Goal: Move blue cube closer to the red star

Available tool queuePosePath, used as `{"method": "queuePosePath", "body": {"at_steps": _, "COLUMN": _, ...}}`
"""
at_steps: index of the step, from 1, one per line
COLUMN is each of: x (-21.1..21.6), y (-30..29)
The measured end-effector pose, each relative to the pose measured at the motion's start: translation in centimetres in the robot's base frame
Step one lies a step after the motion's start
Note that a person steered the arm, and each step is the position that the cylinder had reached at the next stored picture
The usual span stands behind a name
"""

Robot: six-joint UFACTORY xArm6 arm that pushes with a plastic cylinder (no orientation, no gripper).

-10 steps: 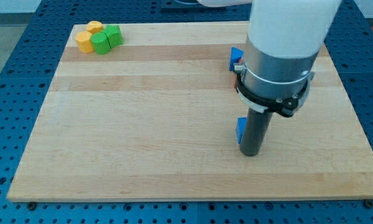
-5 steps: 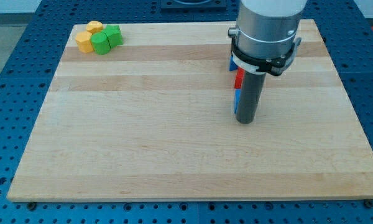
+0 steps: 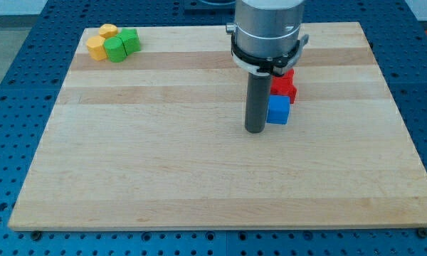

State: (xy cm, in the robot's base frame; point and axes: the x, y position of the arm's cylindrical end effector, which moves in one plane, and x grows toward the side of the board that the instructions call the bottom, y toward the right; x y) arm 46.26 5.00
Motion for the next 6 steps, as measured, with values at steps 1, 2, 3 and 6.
{"method": "queuePosePath", "body": {"at_steps": 1, "x": -0.8, "y": 0.0}}
{"method": "queuePosePath", "body": {"at_steps": 2, "x": -1.3, "y": 0.0}}
{"method": "queuePosePath", "body": {"at_steps": 3, "x": 0.9, "y": -0.2}}
{"method": "queuePosePath", "body": {"at_steps": 6, "x": 1.1, "y": -0.2}}
